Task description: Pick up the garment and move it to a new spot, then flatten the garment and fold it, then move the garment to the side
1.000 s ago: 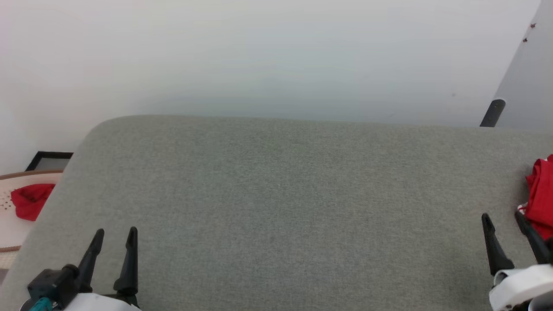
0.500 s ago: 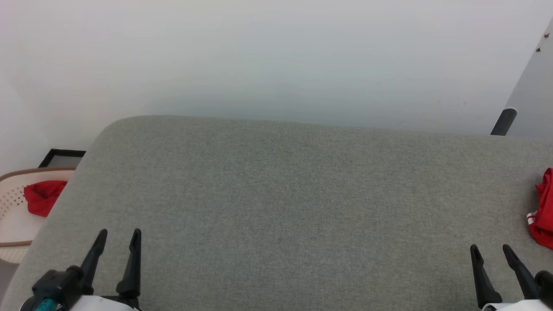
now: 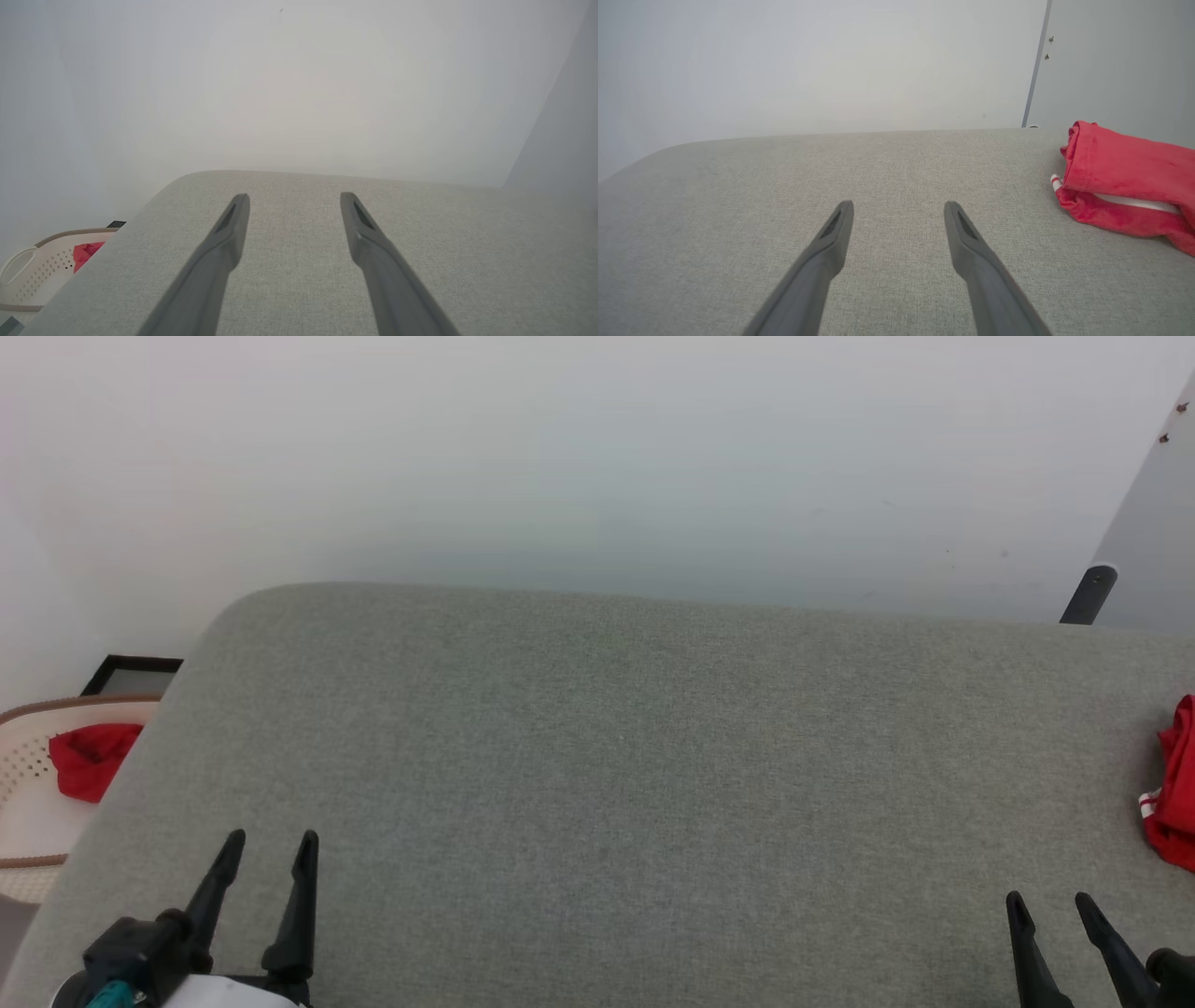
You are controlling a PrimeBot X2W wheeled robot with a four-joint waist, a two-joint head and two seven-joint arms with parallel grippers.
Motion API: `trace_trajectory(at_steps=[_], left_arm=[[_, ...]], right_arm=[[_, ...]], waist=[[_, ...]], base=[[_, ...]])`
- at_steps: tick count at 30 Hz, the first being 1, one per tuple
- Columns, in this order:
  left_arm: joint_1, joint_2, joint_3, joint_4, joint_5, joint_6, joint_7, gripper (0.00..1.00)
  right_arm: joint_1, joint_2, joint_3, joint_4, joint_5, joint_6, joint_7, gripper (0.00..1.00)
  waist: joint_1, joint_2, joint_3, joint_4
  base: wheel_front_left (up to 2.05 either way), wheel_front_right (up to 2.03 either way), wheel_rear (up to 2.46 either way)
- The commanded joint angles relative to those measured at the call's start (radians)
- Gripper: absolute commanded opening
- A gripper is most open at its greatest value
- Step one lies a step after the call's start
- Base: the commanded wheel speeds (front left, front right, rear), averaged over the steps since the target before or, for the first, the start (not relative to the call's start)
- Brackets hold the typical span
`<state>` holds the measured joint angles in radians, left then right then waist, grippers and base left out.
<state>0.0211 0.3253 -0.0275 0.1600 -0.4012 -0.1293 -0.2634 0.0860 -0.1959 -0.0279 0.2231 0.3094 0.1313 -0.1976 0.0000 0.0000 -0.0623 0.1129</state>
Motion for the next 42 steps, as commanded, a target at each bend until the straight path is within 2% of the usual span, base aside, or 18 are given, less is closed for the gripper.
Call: trace_trajectory(at_steps=[1,2,6,23,42], left_arm=[[0.006,0.004,-0.001,0.001,0.01,-0.002,0.0,1.0],[0.0,-0.001,0.0,0.0,0.001,0.0,0.0,0.0],[0.024,-0.031,-0.011,0.039,-0.002,0.0,0.0,0.0],[-0.013,-0.084,0.024,0.048,-0.272,0.0,0.084,0.0],[-0.045,-0.134,0.055,0.056,-0.516,-0.001,0.16,0.0]], right_arm=[[0.006,0.003,0.0,-0.005,0.014,-0.001,0.0,1.0],[0.001,0.001,0.0,0.0,0.003,0.0,0.0,0.0],[0.014,0.018,0.004,0.038,-0.002,0.0,0.005,0.0],[-0.036,0.046,-0.018,0.034,0.288,0.0,0.074,0.0],[-0.078,0.072,-0.036,0.029,0.551,0.0,0.136,0.0]], waist=[[0.0,0.0,0.001,0.0],[0.0,0.0,0.001,0.0],[0.0,0.0,0.001,0.0],[0.0,0.0,0.01,-0.016],[0.0,0.0,0.019,-0.033]], base=[[0.0,0.0,0.0],[0.0,0.0,0.0],[0.0,0.0,0.0],[0.0,0.0,0.0],[0.0,0.0,0.0]])
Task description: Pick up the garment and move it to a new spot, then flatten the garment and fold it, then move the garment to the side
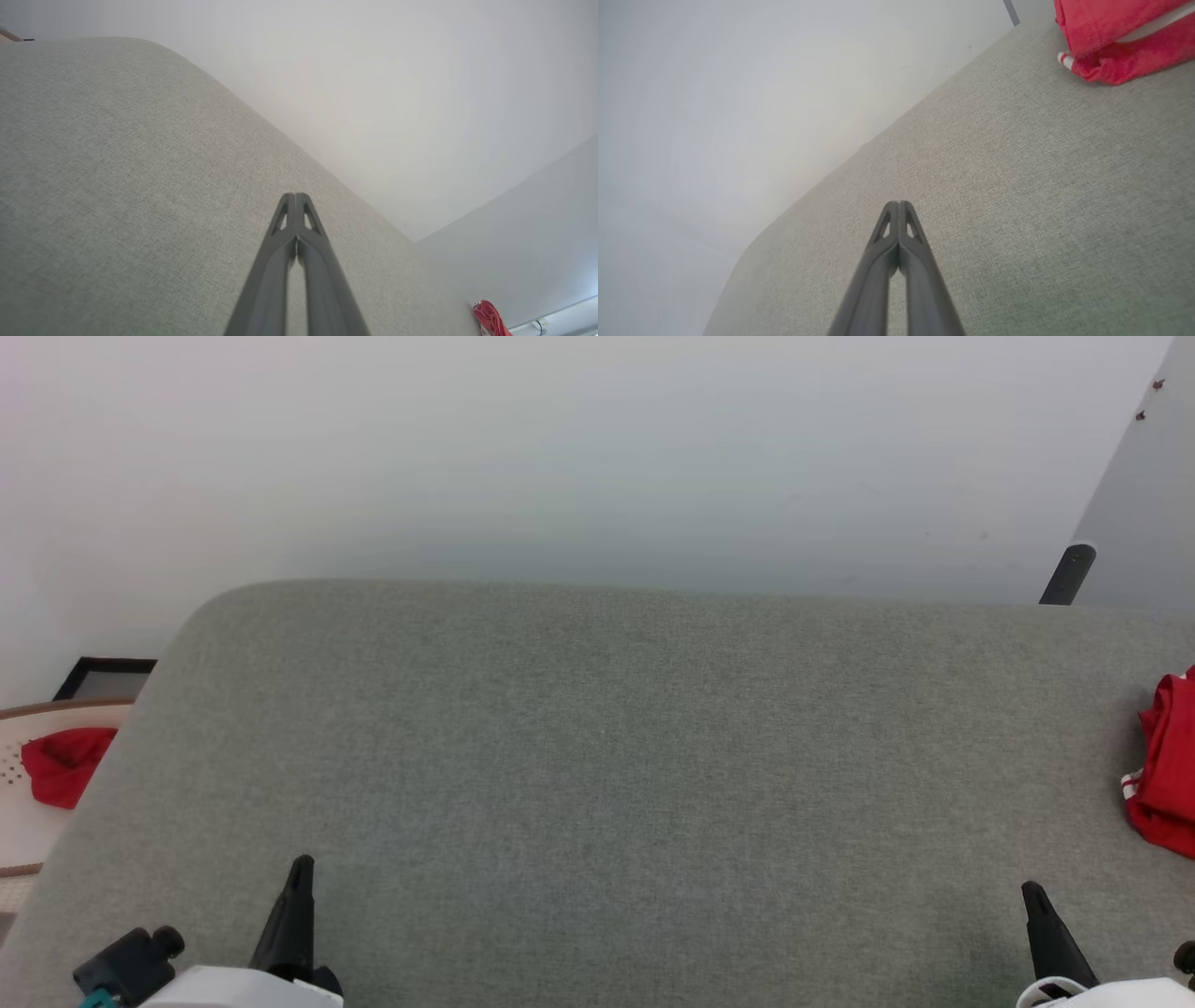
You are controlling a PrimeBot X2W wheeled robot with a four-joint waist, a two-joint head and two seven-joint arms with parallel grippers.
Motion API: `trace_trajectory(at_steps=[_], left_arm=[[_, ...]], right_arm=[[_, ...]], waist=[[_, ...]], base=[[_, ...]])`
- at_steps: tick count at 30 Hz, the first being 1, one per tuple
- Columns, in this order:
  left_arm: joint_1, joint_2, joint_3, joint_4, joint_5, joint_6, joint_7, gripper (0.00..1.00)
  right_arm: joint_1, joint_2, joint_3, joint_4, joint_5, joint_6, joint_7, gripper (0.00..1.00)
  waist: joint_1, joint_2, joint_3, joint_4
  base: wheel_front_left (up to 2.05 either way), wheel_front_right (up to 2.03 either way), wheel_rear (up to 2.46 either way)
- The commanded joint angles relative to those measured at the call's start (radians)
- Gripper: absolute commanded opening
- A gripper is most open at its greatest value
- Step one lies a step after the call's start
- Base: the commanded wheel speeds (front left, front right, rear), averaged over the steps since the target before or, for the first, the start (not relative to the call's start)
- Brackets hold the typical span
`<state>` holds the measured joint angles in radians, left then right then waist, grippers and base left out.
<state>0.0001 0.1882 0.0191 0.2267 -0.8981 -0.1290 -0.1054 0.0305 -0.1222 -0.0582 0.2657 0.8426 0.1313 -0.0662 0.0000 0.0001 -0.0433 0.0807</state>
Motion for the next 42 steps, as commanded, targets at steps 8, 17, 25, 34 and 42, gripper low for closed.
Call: trace_trajectory(at_steps=[8,17,25,34,42], left_arm=[[-0.036,-0.014,0.02,-0.007,-0.106,-0.001,0.03,0.0],[-0.049,-0.033,0.032,-0.004,-0.199,-0.001,0.059,0.0],[-0.059,-0.048,0.042,-0.001,-0.274,-0.002,0.083,0.0],[-0.069,-0.065,0.051,0.002,-0.351,-0.002,0.107,0.0],[-0.076,-0.076,0.059,0.005,-0.407,-0.002,0.125,0.0]], right_arm=[[-0.04,0.008,-0.013,-0.016,0.114,0.0,0.026,0.0],[-0.056,0.018,-0.02,-0.017,0.212,0.0,0.05,0.0],[-0.07,0.025,-0.025,-0.018,0.294,0.0,0.069,0.0],[-0.083,0.034,-0.031,-0.019,0.379,0.0,0.09,0.0],[-0.095,0.04,-0.035,-0.02,0.44,0.0,0.104,0.0]], waist=[[0.0,-0.0001,0.004,-0.008],[0.0,-0.0001,0.009,-0.016],[0.0,-0.0001,0.013,-0.023],[0.0,-0.0001,0.018,-0.031],[0.0,-0.0001,0.022,-0.037]], base=[[0.0,0.0,0.0],[0.0,0.0,0.0],[0.0,0.0,0.0],[0.0,0.0,0.0],[0.0,0.0,0.0]])
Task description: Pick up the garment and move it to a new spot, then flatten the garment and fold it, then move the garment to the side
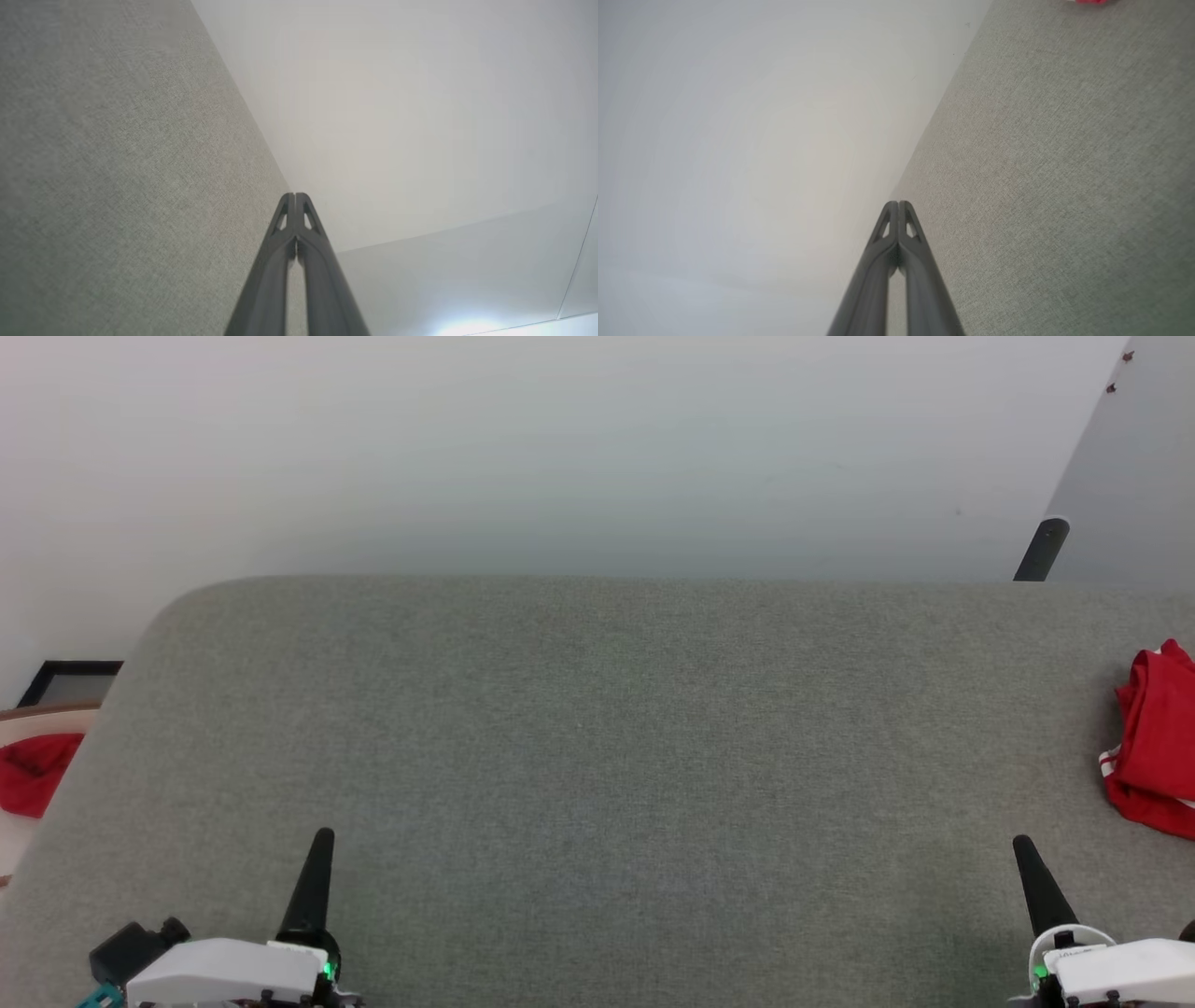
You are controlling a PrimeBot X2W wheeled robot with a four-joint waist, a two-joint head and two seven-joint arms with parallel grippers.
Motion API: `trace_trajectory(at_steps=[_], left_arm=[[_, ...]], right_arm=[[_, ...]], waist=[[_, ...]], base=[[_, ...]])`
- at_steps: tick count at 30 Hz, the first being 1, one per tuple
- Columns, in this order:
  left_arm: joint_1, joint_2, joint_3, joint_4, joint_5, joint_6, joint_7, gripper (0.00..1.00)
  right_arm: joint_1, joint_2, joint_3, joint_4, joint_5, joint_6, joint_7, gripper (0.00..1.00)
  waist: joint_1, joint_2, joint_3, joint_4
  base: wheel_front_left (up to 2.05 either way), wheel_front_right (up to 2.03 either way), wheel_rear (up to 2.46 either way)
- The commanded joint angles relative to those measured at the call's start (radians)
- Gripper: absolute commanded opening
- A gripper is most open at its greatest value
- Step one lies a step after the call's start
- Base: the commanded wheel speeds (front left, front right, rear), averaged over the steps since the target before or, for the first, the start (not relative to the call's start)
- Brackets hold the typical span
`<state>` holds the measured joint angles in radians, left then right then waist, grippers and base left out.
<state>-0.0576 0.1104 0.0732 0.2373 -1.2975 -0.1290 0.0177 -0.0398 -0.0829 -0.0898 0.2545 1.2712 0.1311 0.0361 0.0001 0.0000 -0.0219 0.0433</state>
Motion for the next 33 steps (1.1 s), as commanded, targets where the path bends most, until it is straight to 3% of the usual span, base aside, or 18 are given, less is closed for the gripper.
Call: trace_trajectory(at_steps=[1,33], left_arm=[[-0.019,0.001,0.006,-0.006,-0.016,-0.002,0.005,0.0],[-0.045,-0.045,0.033,0.005,-0.236,-0.003,0.074,0.0]], right_arm=[[-0.025,0.002,-0.004,-0.009,0.018,0.0,0.003,0.0],[-0.06,0.025,-0.02,-0.011,0.256,0.0,0.06,0.0]], waist=[[0.0,0.0,0.001,-0.001],[-0.0001,0.0,0.017,-0.03]], base=[[0.0,0.0,0.0],[0.0,0.0,0.0]])
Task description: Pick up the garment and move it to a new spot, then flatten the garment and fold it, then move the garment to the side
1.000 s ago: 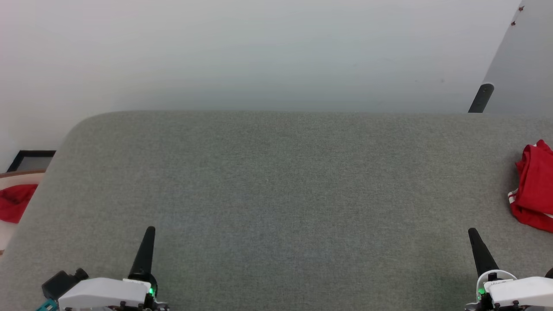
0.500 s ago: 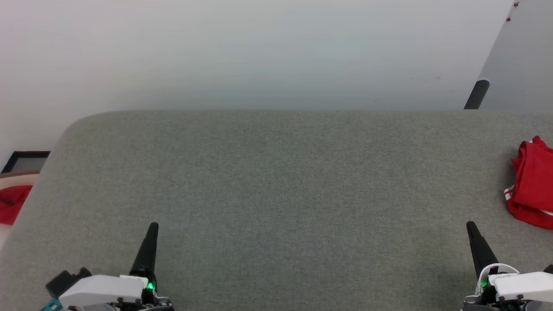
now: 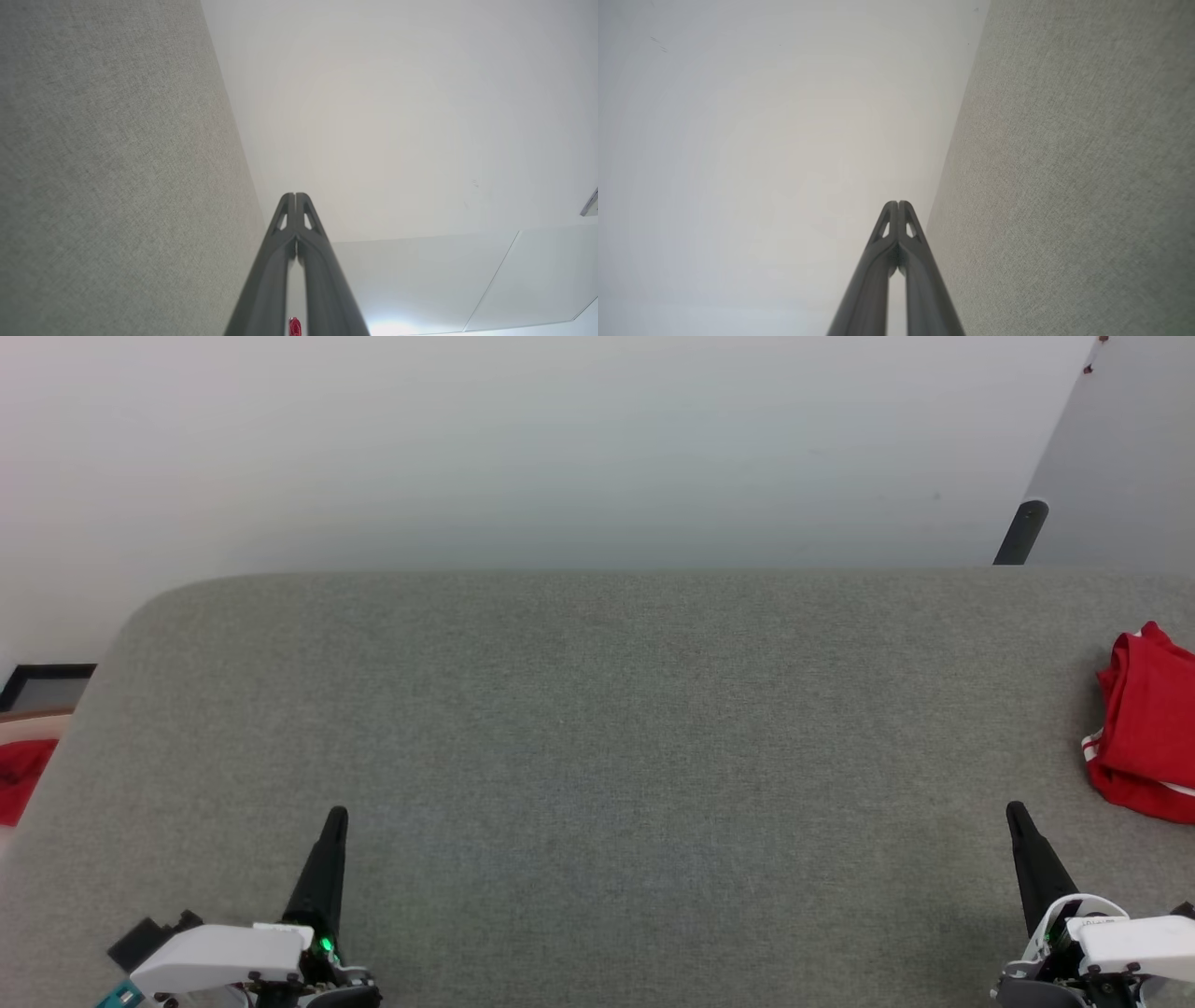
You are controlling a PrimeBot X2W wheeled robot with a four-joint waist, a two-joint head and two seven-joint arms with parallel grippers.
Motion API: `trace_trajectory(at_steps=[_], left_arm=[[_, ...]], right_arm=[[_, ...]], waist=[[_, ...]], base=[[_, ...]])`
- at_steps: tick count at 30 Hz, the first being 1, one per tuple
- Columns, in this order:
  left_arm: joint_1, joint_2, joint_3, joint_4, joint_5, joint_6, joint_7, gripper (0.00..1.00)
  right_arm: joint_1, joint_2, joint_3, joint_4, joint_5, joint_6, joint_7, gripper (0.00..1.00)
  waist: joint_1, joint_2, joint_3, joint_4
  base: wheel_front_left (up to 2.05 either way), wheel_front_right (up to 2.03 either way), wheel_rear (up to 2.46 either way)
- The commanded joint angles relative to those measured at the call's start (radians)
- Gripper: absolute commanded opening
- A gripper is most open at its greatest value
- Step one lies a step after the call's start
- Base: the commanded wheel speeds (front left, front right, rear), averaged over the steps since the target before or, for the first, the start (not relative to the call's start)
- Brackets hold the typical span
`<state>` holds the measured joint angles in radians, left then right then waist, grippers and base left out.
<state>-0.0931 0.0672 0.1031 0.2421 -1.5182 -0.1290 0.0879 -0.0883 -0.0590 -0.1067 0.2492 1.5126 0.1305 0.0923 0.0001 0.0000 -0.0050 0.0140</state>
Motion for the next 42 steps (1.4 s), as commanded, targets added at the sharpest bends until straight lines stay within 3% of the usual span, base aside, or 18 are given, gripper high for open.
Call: trace_trajectory(at_steps=[1,15,42], left_arm=[[-0.01,-0.003,0.004,0.0,-0.02,-0.003,0.006,0.0],[-0.021,-0.02,0.015,0.004,-0.098,-0.003,0.03,0.0],[-0.02,-0.019,0.014,0.004,-0.095,-0.003,0.03,0.0]], right_arm=[[-0.013,0.002,-0.004,-0.006,0.02,0.0,0.005,0.0],[-0.029,0.012,-0.009,-0.006,0.106,0.0,0.024,0.0],[-0.023,0.011,-0.008,-0.006,0.102,0.0,0.024,0.0]], waist=[[-0.0001,0.0,0.001,-0.001],[-0.0001,0.0,0.008,-0.014],[-0.0001,0.0,0.008,-0.014]], base=[[0.0,0.0,0.0],[0.0,0.0,0.0],[0.0,0.0,0.0]])
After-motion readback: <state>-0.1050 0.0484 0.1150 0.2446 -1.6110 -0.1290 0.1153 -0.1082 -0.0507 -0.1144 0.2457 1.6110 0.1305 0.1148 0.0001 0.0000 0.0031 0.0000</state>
